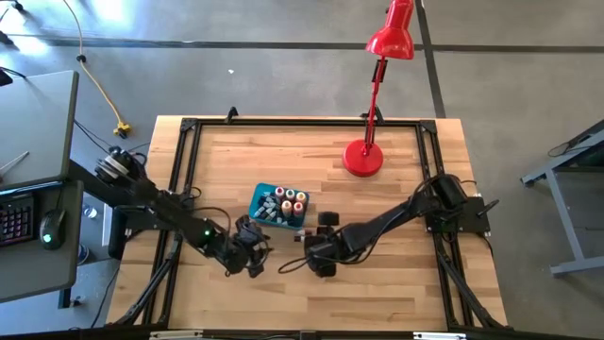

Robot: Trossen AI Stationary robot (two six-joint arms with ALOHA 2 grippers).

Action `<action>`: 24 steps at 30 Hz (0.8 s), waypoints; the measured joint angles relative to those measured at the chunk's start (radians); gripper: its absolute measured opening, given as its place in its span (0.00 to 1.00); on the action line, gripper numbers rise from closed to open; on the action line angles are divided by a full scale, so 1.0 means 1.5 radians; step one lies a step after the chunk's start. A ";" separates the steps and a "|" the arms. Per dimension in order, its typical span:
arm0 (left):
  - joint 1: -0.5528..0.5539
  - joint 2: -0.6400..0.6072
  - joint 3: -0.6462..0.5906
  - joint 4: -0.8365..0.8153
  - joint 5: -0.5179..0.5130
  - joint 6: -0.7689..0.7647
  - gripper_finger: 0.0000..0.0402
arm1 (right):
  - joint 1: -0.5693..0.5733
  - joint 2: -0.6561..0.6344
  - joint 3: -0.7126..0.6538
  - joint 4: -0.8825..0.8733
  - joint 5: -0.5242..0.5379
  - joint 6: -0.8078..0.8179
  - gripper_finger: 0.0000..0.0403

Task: Pick & Place food coloring
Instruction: Put the small red food coloring into the blue bin

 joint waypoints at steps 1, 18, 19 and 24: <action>0.000 0.013 0.000 0.015 -0.008 -0.018 0.42 | -0.001 0.000 -0.009 0.015 0.001 0.000 0.35; 0.055 0.147 0.034 0.173 0.038 0.077 0.42 | -0.060 -0.001 -0.094 0.152 0.002 -0.089 0.41; 0.062 0.151 0.034 0.171 0.045 0.080 0.42 | -0.062 -0.001 -0.094 0.158 -0.002 -0.093 0.41; 0.086 0.165 0.034 0.188 0.067 0.129 0.42 | -0.074 0.000 -0.095 0.203 -0.042 -0.115 0.39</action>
